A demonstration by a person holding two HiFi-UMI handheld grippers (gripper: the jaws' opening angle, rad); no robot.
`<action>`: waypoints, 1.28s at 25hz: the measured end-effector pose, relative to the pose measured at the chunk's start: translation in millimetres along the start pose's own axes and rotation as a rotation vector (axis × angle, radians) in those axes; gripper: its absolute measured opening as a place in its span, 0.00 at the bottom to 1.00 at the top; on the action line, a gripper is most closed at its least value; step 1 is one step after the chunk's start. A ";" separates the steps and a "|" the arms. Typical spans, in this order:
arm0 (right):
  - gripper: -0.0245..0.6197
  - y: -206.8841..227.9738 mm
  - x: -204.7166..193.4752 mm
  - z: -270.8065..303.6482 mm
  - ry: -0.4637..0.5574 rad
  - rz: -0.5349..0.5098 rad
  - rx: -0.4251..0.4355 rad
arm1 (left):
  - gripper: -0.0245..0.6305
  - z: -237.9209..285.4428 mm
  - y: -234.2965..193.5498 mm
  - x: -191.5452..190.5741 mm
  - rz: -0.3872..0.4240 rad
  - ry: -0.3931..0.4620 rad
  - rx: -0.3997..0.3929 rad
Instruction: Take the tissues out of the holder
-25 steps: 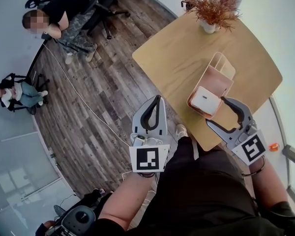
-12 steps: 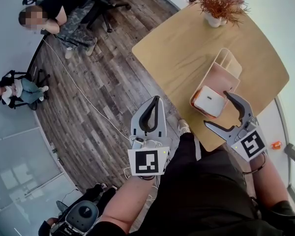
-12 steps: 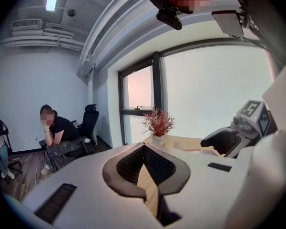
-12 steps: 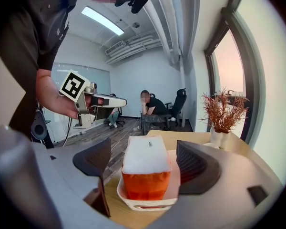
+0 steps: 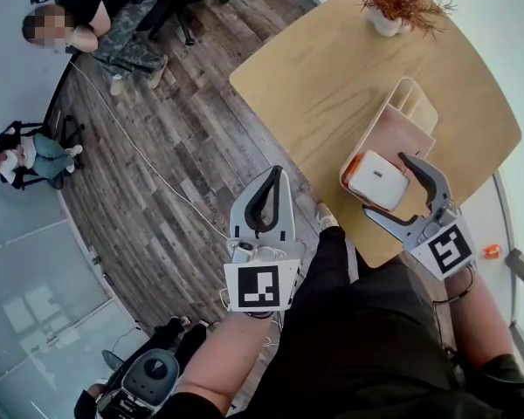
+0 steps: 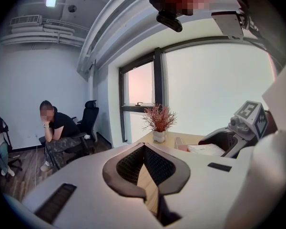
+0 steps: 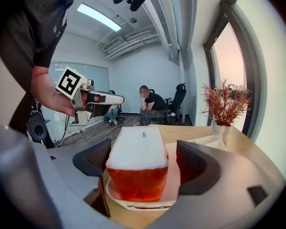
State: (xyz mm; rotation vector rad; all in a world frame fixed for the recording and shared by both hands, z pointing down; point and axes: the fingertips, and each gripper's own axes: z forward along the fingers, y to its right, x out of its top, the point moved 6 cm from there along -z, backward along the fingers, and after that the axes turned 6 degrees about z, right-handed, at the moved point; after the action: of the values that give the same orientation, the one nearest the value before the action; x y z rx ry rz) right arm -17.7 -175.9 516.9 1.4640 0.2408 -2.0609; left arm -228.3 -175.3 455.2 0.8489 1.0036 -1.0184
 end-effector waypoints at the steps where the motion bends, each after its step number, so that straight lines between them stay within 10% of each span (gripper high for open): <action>1: 0.67 0.8 -1.4 1.2 -0.007 -0.004 0.001 | 0.04 1.4 -0.7 -0.8 -0.001 -0.002 0.002; 32: 0.50 3.6 -20.0 15.3 -0.177 -0.090 -0.033 | 0.04 1.9 -6.4 -13.7 -0.015 -0.029 0.002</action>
State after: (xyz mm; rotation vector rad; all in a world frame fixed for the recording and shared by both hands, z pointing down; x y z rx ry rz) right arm -23.6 -178.8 541.5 1.2633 0.2719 -2.2326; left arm -236.5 -175.3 468.0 0.8269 0.9860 -1.0421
